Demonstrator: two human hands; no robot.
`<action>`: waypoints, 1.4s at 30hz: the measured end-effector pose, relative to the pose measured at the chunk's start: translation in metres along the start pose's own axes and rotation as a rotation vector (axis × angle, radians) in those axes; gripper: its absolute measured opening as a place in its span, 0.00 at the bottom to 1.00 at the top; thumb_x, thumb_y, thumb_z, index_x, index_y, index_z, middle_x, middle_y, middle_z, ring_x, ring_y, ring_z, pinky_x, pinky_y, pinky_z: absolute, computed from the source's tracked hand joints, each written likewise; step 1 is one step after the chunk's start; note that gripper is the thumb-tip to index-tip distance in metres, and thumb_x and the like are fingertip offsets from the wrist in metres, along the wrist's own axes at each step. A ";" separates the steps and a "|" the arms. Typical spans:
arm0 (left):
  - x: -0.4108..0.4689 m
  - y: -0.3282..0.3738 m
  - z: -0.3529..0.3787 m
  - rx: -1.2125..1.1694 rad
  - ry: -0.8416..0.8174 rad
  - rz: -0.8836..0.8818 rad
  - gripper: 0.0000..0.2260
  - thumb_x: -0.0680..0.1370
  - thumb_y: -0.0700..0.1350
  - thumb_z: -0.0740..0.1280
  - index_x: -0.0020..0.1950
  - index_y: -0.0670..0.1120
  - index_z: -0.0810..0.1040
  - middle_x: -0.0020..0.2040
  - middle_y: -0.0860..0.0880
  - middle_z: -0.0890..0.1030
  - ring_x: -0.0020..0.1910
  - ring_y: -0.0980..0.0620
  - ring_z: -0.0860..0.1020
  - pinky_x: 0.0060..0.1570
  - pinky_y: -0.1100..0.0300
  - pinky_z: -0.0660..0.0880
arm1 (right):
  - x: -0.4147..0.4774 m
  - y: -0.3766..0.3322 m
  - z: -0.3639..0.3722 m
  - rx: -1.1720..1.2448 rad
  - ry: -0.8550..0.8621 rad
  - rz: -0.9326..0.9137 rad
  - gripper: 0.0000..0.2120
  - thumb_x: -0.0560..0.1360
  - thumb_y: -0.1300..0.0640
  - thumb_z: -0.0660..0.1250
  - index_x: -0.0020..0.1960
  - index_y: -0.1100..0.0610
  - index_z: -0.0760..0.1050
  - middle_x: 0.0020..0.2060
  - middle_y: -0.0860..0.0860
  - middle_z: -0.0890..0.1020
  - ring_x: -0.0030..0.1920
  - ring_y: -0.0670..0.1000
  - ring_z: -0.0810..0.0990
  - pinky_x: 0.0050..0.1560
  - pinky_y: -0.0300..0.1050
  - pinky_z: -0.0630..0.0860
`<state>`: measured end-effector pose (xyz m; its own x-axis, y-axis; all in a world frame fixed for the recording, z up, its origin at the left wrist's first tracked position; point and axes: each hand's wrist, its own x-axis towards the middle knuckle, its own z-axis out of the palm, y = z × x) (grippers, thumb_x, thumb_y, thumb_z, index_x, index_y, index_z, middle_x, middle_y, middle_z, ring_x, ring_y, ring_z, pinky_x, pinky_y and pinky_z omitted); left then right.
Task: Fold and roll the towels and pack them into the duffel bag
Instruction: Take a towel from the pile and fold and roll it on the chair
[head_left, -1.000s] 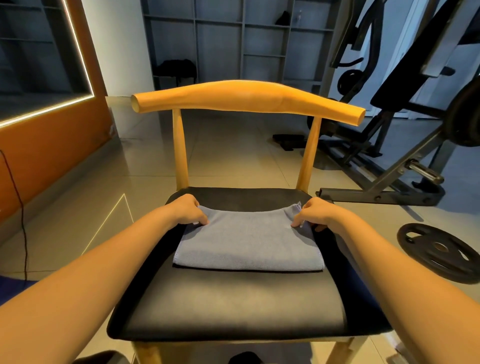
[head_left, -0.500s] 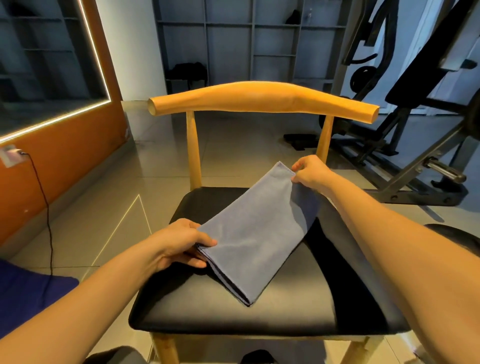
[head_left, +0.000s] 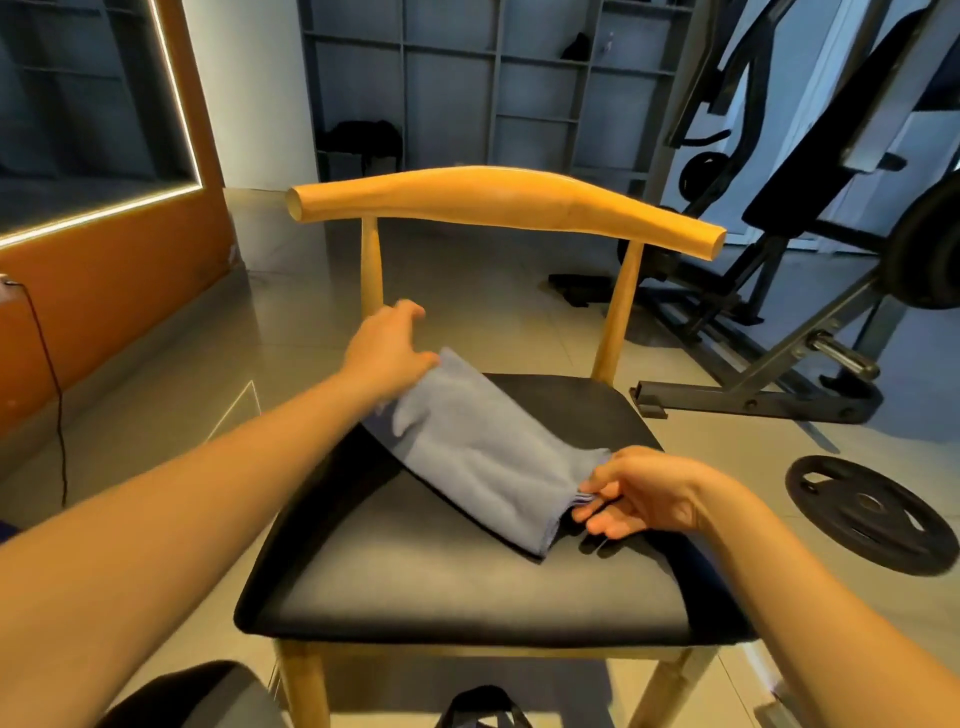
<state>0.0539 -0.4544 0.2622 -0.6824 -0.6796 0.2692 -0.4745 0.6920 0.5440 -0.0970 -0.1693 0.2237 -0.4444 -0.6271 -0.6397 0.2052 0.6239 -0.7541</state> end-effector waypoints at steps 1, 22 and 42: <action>-0.021 0.008 0.013 0.000 -0.058 0.095 0.17 0.74 0.52 0.75 0.60 0.51 0.76 0.56 0.47 0.81 0.56 0.46 0.80 0.56 0.47 0.78 | -0.001 0.009 0.006 0.003 0.009 0.004 0.05 0.80 0.64 0.65 0.47 0.67 0.76 0.47 0.65 0.85 0.35 0.56 0.85 0.30 0.44 0.81; -0.149 0.053 0.031 0.340 0.096 0.551 0.10 0.76 0.49 0.62 0.42 0.47 0.80 0.38 0.49 0.78 0.39 0.48 0.74 0.37 0.53 0.71 | -0.012 0.001 0.023 0.250 0.297 -0.204 0.08 0.74 0.63 0.67 0.52 0.65 0.78 0.38 0.60 0.84 0.33 0.53 0.83 0.32 0.44 0.79; -0.222 -0.020 0.034 0.484 -0.177 0.755 0.15 0.75 0.58 0.72 0.59 0.54 0.78 0.55 0.54 0.77 0.53 0.53 0.74 0.48 0.58 0.75 | -0.053 0.068 0.055 -1.041 0.524 -0.942 0.02 0.76 0.51 0.71 0.46 0.49 0.80 0.43 0.44 0.79 0.45 0.49 0.77 0.42 0.44 0.74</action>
<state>0.1956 -0.3091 0.1649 -0.9626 0.0146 0.2704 -0.0215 0.9913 -0.1301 -0.0117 -0.1188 0.1981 -0.3568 -0.8843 0.3012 -0.9224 0.2824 -0.2635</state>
